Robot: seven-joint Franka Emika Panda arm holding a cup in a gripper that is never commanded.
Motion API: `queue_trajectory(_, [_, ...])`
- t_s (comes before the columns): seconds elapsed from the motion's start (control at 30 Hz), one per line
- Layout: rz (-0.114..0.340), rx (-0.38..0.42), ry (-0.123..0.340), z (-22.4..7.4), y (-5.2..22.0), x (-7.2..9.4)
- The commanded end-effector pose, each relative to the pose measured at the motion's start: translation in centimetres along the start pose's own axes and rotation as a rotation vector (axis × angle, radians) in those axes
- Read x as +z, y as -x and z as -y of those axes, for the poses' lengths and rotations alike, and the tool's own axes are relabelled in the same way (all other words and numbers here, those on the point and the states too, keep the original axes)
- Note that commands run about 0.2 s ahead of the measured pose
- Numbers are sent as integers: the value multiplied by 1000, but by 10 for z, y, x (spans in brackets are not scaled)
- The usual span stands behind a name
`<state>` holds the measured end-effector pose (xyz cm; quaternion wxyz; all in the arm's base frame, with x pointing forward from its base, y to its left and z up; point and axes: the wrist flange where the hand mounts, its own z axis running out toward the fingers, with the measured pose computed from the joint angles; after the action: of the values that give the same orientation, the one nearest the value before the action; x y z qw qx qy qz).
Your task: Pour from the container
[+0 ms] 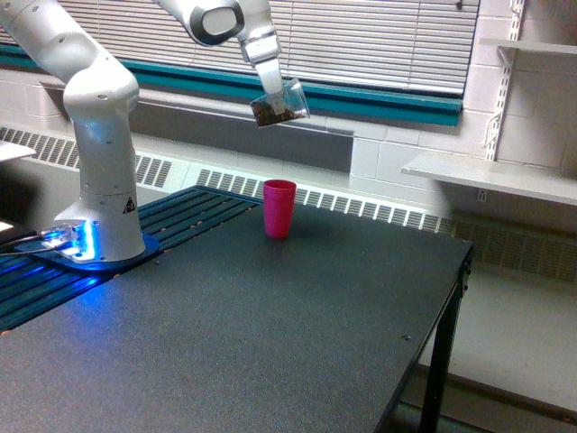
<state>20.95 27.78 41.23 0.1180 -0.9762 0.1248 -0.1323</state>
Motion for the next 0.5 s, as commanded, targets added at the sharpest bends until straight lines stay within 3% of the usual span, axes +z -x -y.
queue_trajectory(0.03, [6,103,3,12,6,7])
queue_trajectory(0.5, [13,223,25,33,20,20])
